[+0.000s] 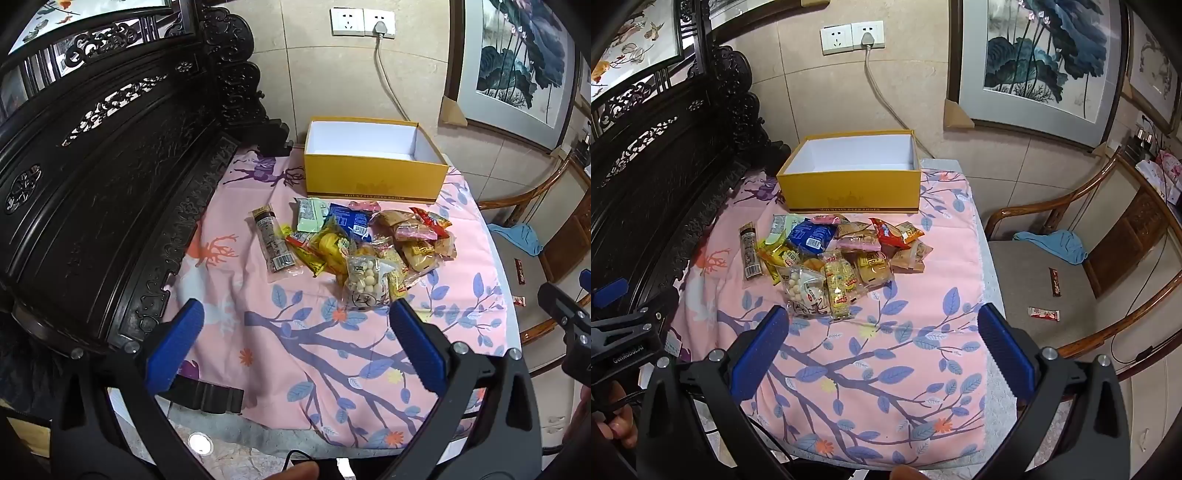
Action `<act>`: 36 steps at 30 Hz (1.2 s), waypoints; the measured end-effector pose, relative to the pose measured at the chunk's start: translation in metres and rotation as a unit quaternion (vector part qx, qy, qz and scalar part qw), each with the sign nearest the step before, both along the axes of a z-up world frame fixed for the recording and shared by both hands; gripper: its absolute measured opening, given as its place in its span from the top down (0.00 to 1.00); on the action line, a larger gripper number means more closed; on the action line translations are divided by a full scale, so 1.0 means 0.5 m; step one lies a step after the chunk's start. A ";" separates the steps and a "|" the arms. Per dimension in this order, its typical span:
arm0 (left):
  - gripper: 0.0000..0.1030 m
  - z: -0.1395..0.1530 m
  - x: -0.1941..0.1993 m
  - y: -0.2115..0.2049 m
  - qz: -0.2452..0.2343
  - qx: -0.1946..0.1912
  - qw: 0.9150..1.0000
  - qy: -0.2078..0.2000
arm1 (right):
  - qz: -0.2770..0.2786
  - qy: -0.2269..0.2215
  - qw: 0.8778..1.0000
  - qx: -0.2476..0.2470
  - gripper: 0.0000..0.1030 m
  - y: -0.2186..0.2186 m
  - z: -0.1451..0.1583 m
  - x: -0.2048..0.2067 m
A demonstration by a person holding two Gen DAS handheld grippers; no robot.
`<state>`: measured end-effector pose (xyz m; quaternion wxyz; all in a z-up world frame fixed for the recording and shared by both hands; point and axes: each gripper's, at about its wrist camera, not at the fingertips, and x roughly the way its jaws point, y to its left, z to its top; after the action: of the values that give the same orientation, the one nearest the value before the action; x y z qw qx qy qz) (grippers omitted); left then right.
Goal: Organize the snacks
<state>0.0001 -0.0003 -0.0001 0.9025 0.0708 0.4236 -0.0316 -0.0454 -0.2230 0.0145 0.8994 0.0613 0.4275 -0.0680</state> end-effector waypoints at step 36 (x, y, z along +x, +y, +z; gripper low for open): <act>0.02 -0.004 0.005 0.008 0.002 0.001 1.000 0.002 | 0.001 0.005 1.000 -0.001 0.01 0.002 -0.004 0.006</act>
<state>0.0026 0.0039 -0.0019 0.9018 0.0711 0.4252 -0.0293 -0.0423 -0.2221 0.0123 0.8972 0.0596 0.4324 -0.0674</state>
